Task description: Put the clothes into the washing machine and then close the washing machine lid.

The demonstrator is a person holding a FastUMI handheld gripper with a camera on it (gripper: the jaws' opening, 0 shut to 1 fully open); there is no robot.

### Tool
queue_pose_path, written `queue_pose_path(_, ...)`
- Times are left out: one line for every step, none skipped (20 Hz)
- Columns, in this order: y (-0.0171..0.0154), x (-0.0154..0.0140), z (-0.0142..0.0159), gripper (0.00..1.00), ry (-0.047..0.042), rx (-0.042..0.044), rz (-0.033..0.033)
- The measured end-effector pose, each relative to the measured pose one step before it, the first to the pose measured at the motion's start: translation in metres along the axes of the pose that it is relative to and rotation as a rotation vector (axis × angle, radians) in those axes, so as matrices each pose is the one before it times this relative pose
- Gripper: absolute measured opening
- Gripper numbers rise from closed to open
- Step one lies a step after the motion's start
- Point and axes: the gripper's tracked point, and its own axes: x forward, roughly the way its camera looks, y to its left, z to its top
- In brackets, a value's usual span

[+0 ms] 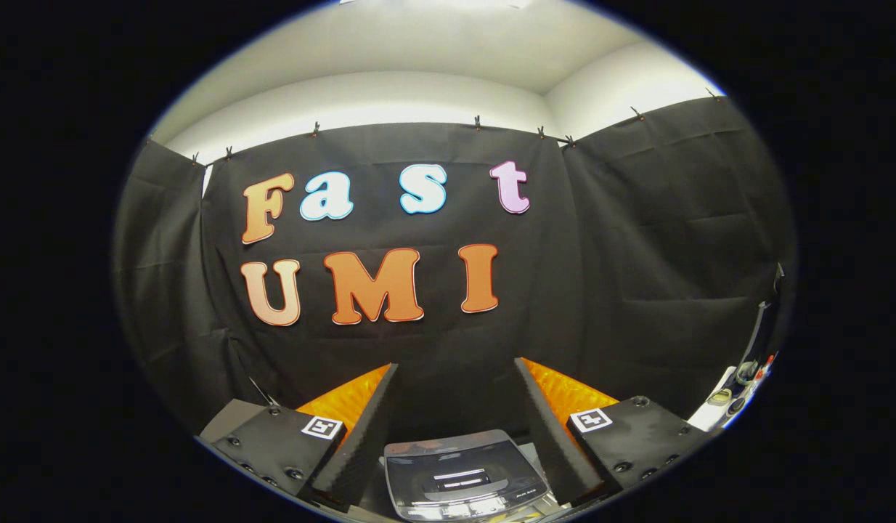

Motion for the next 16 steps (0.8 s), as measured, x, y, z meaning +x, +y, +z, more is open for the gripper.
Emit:
queue_pose_path(-0.00191,-0.00038,0.00115,0.98,-0.00284,-0.00233,-0.00378)
queue_pose_path(-0.00260,-0.00092,0.00165,0.98,-0.00186,-0.00089,-0.00519)
queue_pose_path(-0.00318,-0.00006,0.00163,0.98,-0.00528,0.00057,-0.00466)
queue_pose_path(-0.00232,0.00108,0.00164,0.98,-0.00485,0.00168,-0.00360)
queue_pose_path(-0.00253,0.00343,-0.00816,0.98,-0.00469,0.00244,-0.00218)
queue_pose_path(-0.00144,0.00090,0.00072,0.98,-0.00310,0.00126,-0.00108)
queue_pose_path(-0.00208,0.00047,-0.00053,0.98,-0.00121,0.00125,0.00015)
queue_pose_path(-0.00222,0.00145,0.00026,0.98,-0.00102,0.00177,0.00067)
queue_pose_path(-0.00129,0.00123,0.00049,0.98,-0.00263,0.00235,0.00234)
queue_pose_path(-0.00023,0.00178,0.00040,0.98,-0.00006,0.00286,0.00303)
queue_pose_path(-0.00016,0.00251,-0.00061,0.98,0.00143,0.00353,0.00453)
queue_pose_path(-0.00006,0.00242,-0.00094,0.98,0.00124,0.00233,0.00518)
queue_pose_path(0.00164,0.00181,0.00023,0.98,-0.00134,0.00005,0.00599)
queue_pose_path(-0.00015,0.00226,0.00134,0.98,-0.00208,0.00071,0.00491)
queue_pose_path(0.00198,0.00239,-0.00006,0.98,-0.00264,0.00270,0.00628)
queue_pose_path(0.00147,0.00119,-0.00010,0.98,0.00094,0.00289,0.00628)
